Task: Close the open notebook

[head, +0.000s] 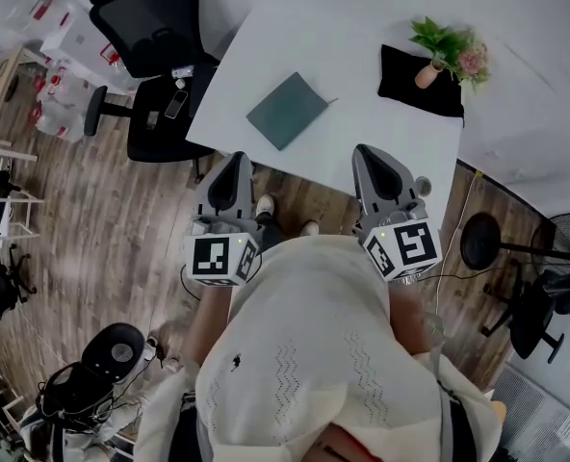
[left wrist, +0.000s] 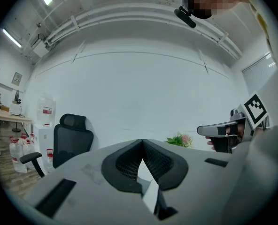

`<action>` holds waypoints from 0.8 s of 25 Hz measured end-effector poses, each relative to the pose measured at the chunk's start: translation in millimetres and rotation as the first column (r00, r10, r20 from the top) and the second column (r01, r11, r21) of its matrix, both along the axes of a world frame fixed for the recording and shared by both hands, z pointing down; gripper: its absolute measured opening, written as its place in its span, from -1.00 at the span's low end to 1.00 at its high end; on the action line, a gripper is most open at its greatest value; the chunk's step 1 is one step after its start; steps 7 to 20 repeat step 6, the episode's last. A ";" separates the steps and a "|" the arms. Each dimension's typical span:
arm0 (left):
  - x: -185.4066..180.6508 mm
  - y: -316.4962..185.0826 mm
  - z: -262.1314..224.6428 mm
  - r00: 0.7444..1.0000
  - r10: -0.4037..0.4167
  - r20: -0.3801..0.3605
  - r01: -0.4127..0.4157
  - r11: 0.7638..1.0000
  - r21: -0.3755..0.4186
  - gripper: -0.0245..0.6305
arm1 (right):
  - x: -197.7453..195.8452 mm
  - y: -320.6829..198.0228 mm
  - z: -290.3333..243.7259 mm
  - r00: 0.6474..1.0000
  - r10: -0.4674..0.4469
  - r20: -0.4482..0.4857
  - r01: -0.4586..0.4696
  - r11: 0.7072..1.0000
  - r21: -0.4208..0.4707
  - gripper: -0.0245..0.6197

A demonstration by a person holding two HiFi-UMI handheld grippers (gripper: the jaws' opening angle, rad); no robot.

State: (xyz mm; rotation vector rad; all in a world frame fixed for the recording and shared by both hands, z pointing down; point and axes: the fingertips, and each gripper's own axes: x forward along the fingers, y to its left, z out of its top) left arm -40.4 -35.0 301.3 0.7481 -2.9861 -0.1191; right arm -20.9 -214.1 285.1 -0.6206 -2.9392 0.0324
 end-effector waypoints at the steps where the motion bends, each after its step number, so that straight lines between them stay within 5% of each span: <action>1: 0.0 0.8 0.5 1.000 -0.002 -0.002 0.002 1.000 0.001 -0.89 | -0.1 0.5 0.3 1.000 -0.002 -0.001 0.002 1.000 0.002 -0.92; 20: -2.9 3.0 1.1 1.000 -0.007 -0.004 0.007 1.000 0.004 -0.89 | -2.3 4.3 0.8 1.000 -0.014 -0.001 0.014 1.000 0.007 -0.92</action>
